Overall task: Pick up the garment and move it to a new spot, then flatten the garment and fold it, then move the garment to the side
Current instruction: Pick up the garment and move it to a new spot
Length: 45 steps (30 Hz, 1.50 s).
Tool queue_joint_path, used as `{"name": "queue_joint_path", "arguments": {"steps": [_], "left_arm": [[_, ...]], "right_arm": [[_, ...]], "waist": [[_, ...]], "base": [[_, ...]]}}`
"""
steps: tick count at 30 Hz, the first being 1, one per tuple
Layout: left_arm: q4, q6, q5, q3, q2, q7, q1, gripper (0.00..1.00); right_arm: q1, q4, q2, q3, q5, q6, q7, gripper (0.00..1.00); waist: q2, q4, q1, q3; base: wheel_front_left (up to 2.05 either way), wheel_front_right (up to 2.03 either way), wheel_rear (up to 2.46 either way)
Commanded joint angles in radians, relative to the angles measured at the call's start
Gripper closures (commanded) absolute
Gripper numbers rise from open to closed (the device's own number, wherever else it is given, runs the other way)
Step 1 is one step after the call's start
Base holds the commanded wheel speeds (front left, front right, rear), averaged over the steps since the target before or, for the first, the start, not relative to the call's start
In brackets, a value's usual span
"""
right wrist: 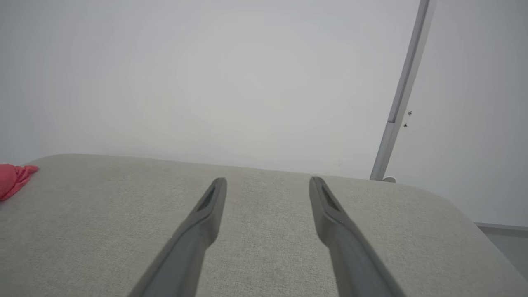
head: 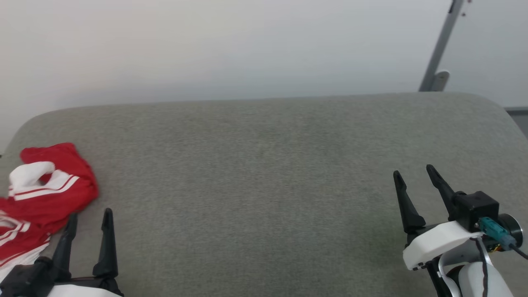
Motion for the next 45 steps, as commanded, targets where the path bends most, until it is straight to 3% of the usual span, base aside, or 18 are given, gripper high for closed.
{"name": "queue_joint_path", "arguments": {"steps": [1, 27, 40, 45], "left_arm": [[0.001, 0.001, -0.006, 0.005, 0.002, -0.004, 0.000, 0.00], [-0.034, 0.100, -0.068, 0.118, 0.044, 0.073, 0.077, 0.00], [-0.034, 0.114, -0.097, 0.133, 0.033, 0.064, 0.047, 0.00], [0.006, 0.089, -0.102, 0.112, 0.046, 0.065, -0.027, 0.00]], "right_arm": [[0.004, -0.002, -0.002, 0.008, -0.007, 0.000, -0.005, 0.00], [-0.059, 0.069, 0.017, 0.202, 0.050, 0.000, -0.029, 0.00], [-0.083, 0.071, 0.009, 0.187, 0.058, 0.000, -0.027, 0.00], [-0.084, 0.055, 0.000, 0.156, 0.047, 0.000, -0.017, 0.00]], "waist": [[0.0000, 0.018, 0.0000, -0.006], [0.0000, 0.382, 0.0000, -0.065], [0.0000, 0.432, 0.0000, -0.030], [0.0000, 0.425, 0.0000, 0.002]], "base": [[0.00, 0.00, 0.00], [0.00, 0.00, 0.00], [0.00, 0.00, 0.00], [0.00, 0.00, 0.00]]}}
